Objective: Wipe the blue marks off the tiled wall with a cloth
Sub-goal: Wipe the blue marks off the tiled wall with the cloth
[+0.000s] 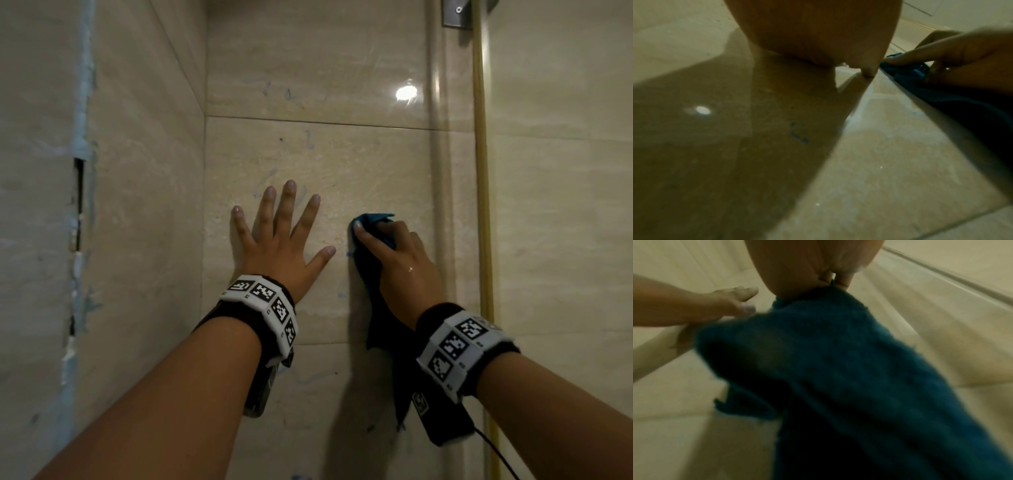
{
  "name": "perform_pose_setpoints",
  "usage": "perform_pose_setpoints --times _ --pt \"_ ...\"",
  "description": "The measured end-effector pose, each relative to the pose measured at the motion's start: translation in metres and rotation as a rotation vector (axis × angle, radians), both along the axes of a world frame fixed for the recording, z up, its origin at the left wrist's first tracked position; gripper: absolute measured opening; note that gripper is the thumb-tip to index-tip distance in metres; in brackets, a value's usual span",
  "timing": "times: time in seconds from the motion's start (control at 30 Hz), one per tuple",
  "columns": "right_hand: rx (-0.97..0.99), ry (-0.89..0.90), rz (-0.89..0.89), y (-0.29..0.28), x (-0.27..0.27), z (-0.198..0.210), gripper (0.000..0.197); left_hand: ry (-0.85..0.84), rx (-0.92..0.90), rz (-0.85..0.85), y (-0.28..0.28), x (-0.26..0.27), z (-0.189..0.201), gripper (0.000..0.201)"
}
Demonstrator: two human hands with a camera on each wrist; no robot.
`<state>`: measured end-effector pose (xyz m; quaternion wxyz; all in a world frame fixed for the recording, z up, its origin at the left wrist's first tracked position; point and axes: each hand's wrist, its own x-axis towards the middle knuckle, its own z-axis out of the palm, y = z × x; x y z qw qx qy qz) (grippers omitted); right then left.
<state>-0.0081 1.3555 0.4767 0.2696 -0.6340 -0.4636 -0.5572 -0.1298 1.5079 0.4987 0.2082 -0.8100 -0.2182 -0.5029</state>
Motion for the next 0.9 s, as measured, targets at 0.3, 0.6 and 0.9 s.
perform_pose_setpoints --times 0.3,0.6,0.9 --pt "-0.04 -0.059 -0.021 0.009 -0.015 0.019 0.062 0.002 -0.006 -0.003 -0.001 -0.001 -0.001 0.077" --pt "-0.067 -0.171 -0.053 0.003 -0.004 0.007 0.071 0.034 -0.049 0.002 -0.006 -0.004 0.002 0.071" --pt "-0.089 -0.114 -0.018 0.007 -0.014 0.01 0.07 0.061 -0.087 0.043 -0.016 -0.008 0.003 0.06"
